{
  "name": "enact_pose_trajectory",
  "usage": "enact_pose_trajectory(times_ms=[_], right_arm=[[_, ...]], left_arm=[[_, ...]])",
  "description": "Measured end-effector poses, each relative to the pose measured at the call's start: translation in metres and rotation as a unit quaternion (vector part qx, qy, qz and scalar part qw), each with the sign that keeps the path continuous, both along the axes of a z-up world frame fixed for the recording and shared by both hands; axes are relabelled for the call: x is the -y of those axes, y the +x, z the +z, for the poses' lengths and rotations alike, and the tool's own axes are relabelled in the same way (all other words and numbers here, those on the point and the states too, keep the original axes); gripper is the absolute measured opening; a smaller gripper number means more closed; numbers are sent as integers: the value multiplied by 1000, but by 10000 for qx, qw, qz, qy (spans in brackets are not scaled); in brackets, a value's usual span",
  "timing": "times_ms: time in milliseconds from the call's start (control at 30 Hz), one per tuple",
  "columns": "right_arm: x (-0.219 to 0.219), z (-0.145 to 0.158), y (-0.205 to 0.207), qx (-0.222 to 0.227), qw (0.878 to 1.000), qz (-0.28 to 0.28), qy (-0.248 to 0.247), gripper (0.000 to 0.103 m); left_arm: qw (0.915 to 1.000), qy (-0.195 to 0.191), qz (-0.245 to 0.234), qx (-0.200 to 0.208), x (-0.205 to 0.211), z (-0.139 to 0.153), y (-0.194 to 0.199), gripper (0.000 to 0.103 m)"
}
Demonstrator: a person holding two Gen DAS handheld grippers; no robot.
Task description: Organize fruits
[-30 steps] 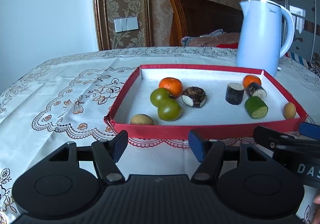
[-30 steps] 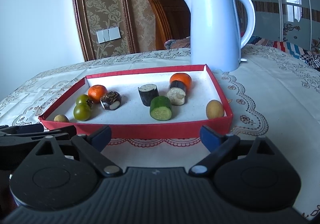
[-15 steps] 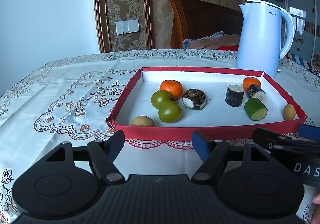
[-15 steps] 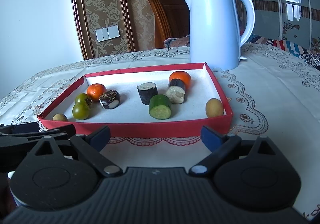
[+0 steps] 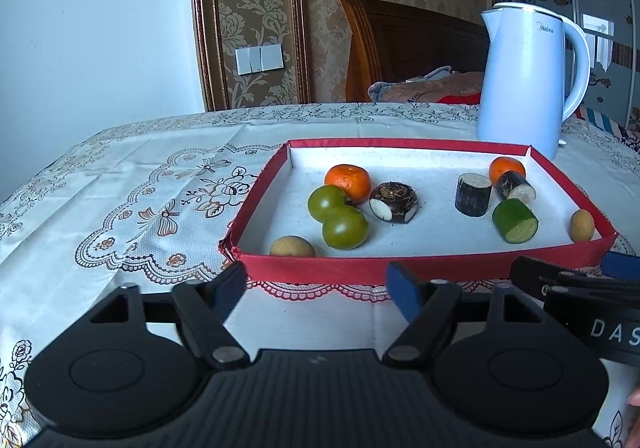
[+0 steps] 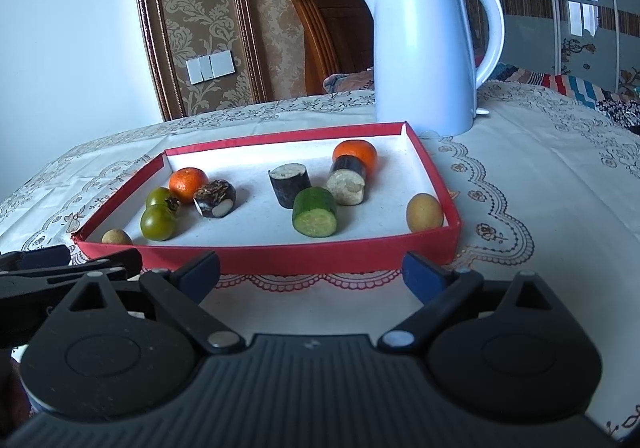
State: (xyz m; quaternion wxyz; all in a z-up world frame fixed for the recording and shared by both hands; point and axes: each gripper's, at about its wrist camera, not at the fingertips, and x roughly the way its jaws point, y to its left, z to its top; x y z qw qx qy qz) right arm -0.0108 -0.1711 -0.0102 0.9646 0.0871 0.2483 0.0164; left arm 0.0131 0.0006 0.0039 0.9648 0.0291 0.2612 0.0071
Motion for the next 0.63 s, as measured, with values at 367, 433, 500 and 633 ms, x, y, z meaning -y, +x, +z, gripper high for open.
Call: enact_pose_trajectory(times_ms=[367,433,500,633], right_arm=[[1,0,0,-1,10000,-23,37,98],[1,0,1,0,10000,-28,39,98],[1,0,1,-5,10000,-29,32,98],[1,0,0,-36,10000,-61,23,103]], left_arm=[[9983,-547,-89,-186,-19,0,2,94],[9986,-468,-30,-249,-18,-3,3,94],[9991,-295,21,-299,-15,-6,4,94],[9985,26,7,-544,-7,-13,10,94]])
